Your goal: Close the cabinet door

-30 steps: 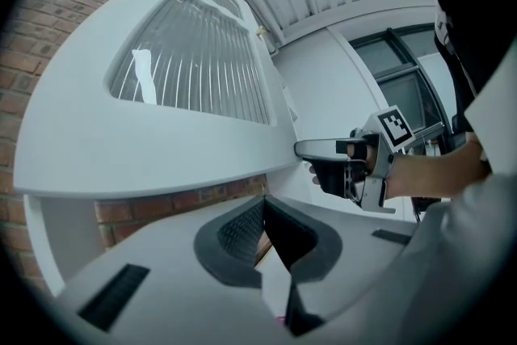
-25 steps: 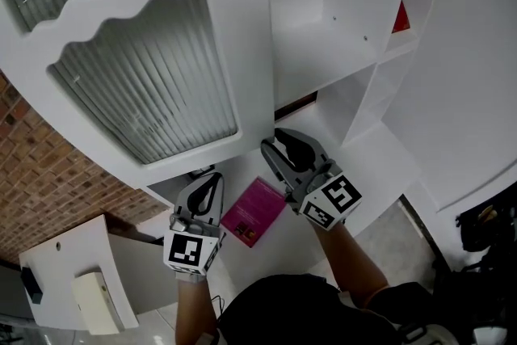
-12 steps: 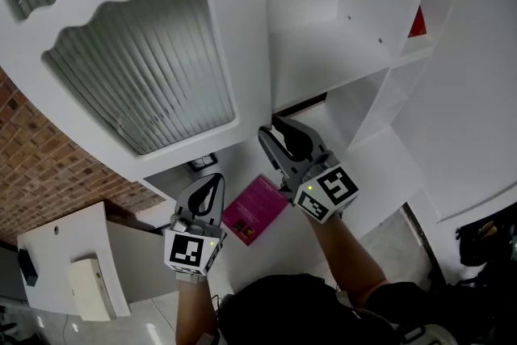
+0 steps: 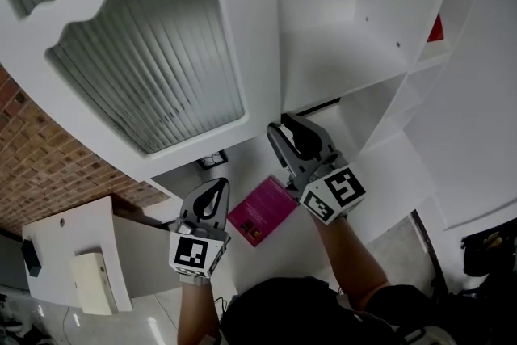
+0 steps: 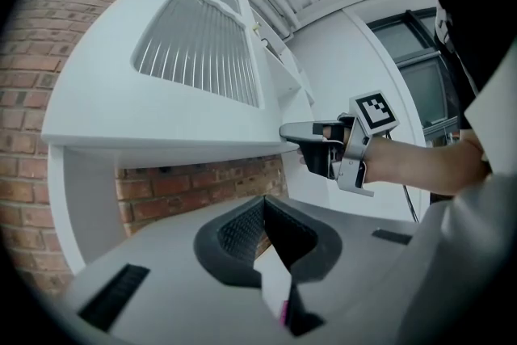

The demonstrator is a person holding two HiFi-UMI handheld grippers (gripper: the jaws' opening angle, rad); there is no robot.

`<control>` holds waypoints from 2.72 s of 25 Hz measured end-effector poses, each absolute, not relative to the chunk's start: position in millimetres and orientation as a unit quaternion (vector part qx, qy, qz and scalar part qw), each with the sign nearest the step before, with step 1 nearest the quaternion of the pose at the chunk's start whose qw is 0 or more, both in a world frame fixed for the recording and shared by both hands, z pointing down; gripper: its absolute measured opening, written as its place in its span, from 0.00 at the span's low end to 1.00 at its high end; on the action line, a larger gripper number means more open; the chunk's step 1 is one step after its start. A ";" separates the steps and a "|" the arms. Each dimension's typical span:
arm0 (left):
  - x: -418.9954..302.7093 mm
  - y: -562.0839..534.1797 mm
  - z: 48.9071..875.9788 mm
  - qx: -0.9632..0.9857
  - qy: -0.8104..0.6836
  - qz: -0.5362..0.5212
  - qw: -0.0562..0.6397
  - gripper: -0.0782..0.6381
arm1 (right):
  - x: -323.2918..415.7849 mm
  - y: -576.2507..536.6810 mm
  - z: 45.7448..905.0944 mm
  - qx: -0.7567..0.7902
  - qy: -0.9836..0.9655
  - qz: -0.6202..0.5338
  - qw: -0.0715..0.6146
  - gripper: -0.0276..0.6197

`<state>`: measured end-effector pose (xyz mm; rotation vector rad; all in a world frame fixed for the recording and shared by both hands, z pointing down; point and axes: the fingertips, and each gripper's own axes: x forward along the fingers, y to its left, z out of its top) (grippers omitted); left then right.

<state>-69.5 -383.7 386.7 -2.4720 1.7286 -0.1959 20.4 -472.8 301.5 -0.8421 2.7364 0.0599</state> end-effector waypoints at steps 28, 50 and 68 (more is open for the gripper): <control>-84.1 -351.5 390.8 -0.813 0.574 -0.052 0.075 0.12 | 30.4 -449.6 308.0 -0.349 0.929 0.032 0.117 0.20; -143.7 -232.9 410.1 -0.795 0.605 -0.033 0.039 0.12 | -48.4 -285.3 396.7 -0.273 0.962 0.000 -0.003 0.13; -185.4 -132.3 461.6 -0.757 0.652 -0.029 -0.018 0.12 | -93.5 -172.8 447.2 -0.185 0.980 0.001 -0.067 0.13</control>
